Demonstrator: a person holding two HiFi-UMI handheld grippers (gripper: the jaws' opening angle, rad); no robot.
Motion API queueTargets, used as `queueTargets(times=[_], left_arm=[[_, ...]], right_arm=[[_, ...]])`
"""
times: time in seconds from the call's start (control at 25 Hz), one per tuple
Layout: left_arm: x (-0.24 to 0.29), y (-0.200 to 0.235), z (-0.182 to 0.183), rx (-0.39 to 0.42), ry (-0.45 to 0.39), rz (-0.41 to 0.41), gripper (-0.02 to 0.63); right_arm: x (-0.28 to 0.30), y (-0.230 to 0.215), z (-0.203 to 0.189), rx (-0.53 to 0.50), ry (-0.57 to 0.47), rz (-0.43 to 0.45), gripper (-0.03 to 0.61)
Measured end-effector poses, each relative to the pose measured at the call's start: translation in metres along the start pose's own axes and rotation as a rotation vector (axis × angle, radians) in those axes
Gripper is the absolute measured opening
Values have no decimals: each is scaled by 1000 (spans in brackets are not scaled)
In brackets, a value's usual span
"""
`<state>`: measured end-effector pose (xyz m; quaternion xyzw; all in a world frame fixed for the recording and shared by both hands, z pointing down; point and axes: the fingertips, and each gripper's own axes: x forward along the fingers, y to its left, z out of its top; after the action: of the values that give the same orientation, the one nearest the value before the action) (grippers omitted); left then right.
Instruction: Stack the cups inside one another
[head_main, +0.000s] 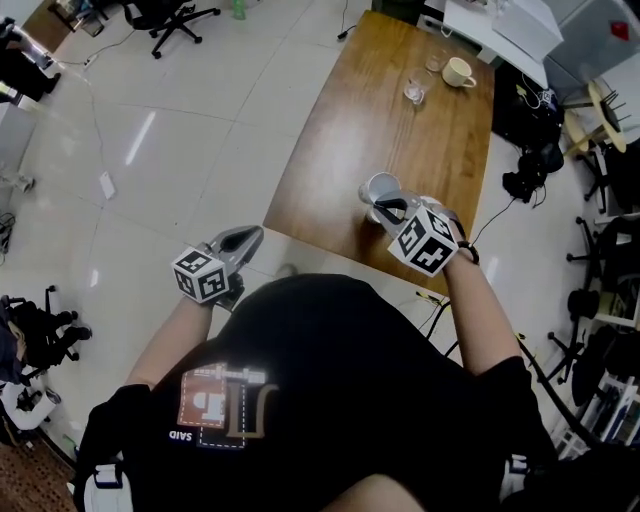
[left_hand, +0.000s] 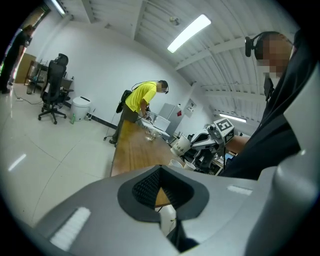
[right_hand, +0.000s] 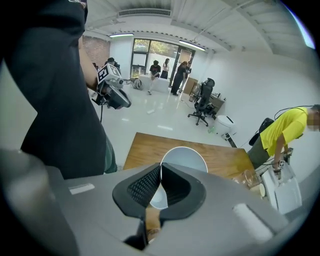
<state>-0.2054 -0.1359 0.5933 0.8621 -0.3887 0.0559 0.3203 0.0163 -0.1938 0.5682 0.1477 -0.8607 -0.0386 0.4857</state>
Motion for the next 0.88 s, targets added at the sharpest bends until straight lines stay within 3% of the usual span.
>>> queueTargets(times=[0.2, 0.4, 0.88], left_arm=[[16, -17, 1, 13, 5, -37, 2], [26, -25, 7, 31, 12, -55, 2], [-1, -12, -2, 28, 27, 0, 2]], right_arm=[[-18, 4, -36, 9, 73, 6, 25], [1, 18, -62, 23, 121, 38, 25], [53, 28, -86, 67, 149, 46, 44]])
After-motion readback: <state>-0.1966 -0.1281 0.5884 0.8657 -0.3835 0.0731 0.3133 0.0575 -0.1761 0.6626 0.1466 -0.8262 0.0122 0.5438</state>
